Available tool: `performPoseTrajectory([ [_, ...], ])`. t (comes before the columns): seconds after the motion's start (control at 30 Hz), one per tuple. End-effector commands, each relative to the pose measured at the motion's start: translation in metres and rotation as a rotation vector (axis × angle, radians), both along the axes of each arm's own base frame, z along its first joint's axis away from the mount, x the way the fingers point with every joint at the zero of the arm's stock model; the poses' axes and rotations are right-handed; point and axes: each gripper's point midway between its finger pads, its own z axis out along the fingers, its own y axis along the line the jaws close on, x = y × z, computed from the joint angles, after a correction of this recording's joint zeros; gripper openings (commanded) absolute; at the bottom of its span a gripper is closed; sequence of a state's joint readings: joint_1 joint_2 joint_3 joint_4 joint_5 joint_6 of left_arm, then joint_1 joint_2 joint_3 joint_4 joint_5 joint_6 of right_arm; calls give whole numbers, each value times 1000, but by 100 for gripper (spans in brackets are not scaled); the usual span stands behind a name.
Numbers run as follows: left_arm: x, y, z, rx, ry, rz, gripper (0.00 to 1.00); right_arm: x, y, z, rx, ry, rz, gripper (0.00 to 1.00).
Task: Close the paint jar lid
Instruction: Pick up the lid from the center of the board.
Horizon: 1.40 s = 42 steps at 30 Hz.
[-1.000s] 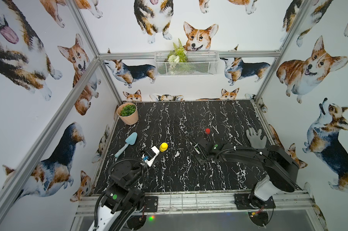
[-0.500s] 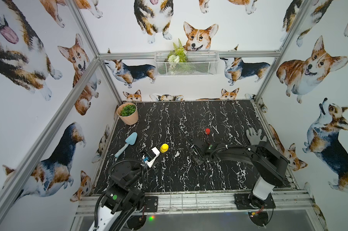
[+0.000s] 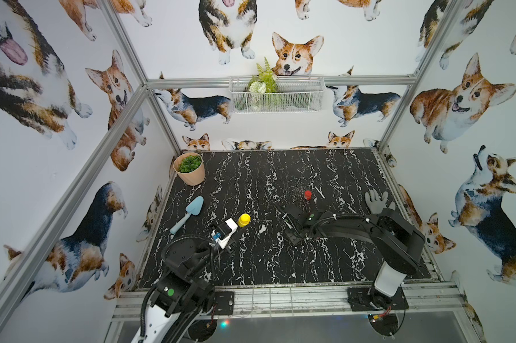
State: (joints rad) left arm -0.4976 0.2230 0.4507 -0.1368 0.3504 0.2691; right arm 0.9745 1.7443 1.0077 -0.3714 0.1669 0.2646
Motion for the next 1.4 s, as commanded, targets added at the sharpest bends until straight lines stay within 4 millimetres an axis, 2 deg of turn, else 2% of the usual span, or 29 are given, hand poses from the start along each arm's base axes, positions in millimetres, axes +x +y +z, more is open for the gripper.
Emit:
performPoseTrajectory([
  [0.0,-2,-2,5,-4,-24,-14,34,1,1,0,10,4,-22,41],
  [0.3,-2,-2,4,-3,-22,-17,34,2,-1,2,3,-2,-27,44],
  [0.57,-2,-3,4,-2,-19,-20,34,2,-3,-1,-2,7,-32,42],
  [1.03,-1,-3,4,-1,-17,-19,34,-1,-4,-4,-6,29,-33,32],
  [1.23,-1,-3,2,0,-12,-20,34,-1,-2,9,7,22,-19,31],
  [1.37,0,-5,1,4,-7,-25,34,0,3,27,48,18,-4,31],
])
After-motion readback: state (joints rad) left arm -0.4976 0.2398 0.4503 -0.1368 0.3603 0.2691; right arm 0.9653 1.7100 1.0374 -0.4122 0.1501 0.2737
